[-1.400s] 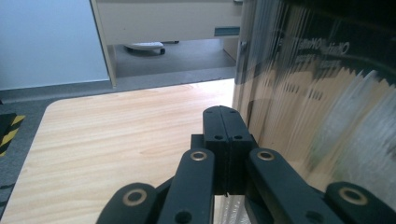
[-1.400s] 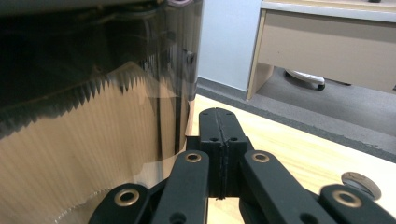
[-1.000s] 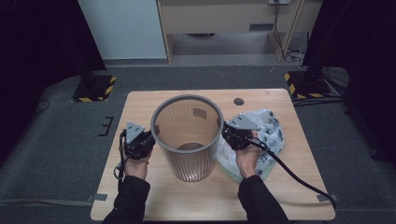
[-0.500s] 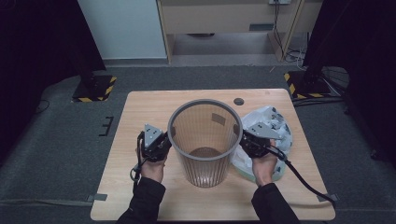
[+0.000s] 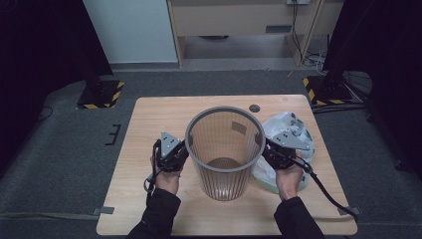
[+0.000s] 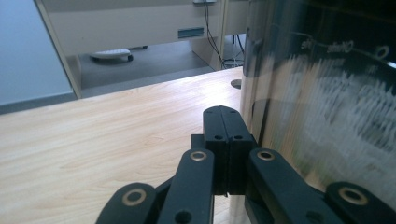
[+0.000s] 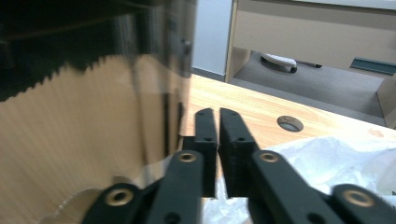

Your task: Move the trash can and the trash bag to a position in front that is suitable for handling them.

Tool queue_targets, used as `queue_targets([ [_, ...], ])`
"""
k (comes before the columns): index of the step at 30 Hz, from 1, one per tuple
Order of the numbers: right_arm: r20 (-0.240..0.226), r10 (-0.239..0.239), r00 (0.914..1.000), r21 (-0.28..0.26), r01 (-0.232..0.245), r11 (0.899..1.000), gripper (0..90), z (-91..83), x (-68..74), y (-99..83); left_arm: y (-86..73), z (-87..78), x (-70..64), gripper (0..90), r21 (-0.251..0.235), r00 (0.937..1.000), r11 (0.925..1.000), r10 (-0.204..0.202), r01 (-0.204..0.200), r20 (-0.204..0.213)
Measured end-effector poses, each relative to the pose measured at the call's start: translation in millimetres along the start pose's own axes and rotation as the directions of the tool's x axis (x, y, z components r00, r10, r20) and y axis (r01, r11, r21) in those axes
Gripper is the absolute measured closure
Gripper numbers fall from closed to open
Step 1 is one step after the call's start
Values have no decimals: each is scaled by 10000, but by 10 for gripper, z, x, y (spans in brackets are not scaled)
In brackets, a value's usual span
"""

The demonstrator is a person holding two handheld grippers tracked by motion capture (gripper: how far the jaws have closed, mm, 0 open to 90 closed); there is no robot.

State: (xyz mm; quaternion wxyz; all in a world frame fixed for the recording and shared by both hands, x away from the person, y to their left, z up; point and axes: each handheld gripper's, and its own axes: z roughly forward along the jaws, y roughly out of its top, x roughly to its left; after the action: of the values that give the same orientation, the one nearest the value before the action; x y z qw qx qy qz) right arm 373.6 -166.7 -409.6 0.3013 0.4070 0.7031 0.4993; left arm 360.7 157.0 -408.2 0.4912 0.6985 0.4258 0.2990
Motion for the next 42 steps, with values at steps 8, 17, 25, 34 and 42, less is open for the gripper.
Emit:
queue_targets([
  [8, 768, -533, 9956, 137, 524, 9985, 495, -206, -246, -105, -221, -187, 257, 798, 901, 9993, 9959, 26, 7, -371],
  [17, 1150, -278, 9930, 1346, 122, 9908, 301, -283, -423, -531, -715, -417, 569, 632, 1995, 9962, 9790, -252, 414, -828],
  [25, 917, -142, 9957, 2741, -115, 9616, 204, -264, -414, -967, -923, -394, 634, 402, 2896, 9927, 9565, 14, 340, -1209],
  [34, 821, -819, 9932, 3739, 455, 9263, 351, -197, -443, -1136, -1025, -354, 731, 295, 3132, 9902, 9470, -294, 714, -1368],
  [42, 658, -775, 9948, 4106, 438, 9108, 359, -416, -586, -1220, -1054, -353, 744, 263, 3277, 9900, 9429, -142, 600, -1403],
])
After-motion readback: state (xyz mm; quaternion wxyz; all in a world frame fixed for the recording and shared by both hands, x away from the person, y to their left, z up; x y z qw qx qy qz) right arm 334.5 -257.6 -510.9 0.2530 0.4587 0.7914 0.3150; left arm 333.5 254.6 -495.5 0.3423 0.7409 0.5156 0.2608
